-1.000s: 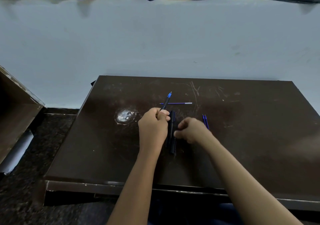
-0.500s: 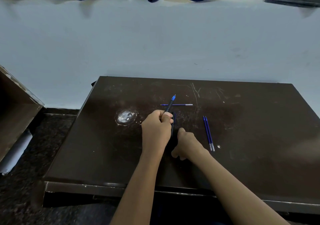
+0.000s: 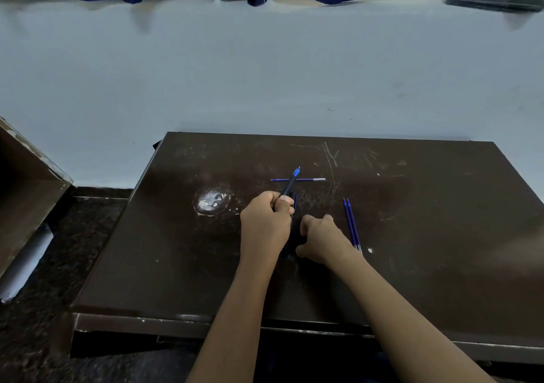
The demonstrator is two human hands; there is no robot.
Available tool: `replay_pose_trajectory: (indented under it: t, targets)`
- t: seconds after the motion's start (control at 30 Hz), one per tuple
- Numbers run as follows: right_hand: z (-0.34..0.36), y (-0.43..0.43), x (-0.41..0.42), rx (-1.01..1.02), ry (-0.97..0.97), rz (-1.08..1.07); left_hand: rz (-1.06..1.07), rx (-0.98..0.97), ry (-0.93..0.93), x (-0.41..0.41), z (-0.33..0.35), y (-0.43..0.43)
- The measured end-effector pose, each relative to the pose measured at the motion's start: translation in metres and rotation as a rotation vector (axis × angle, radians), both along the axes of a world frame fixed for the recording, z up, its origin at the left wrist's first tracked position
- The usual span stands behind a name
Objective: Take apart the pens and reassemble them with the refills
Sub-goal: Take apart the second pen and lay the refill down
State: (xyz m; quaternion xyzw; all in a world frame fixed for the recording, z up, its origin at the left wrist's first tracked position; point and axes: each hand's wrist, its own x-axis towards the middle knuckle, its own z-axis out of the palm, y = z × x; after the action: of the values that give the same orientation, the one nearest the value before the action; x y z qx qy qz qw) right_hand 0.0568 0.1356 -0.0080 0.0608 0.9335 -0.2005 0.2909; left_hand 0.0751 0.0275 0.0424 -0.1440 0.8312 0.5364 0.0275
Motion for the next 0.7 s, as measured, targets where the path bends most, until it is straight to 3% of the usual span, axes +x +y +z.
replay_pose_trajectory:
  t: [0.13, 0.2, 0.27, 0.37, 0.47, 0.7]
  targets:
    - [-0.003, 0.002, 0.000, -0.009, 0.065, -0.010, -0.014, 0.000, -0.003, 0.000, 0.000, 0.001]
    - [-0.002, 0.005, -0.005, -0.125, 0.152, -0.117, -0.016, 0.006, -0.010, 0.000, 0.001, 0.001]
    - [0.004, 0.008, -0.011, -0.399, 0.293, -0.353, -0.017, 0.003, -0.006, 0.000, 0.001, 0.000]
    - [0.026, 0.015, -0.019, -1.002, 0.414, -0.696, -0.035, -0.001, -0.002, 0.001, 0.001, 0.000]
    - [0.042, 0.024, -0.022, -1.398, 0.478, -0.851, -0.060, 0.009, -0.011, 0.001, 0.002, 0.001]
    - [0.047, 0.029, -0.021, -1.418, 0.523, -0.820, -0.103, 0.016, -0.036, 0.000, 0.000, 0.003]
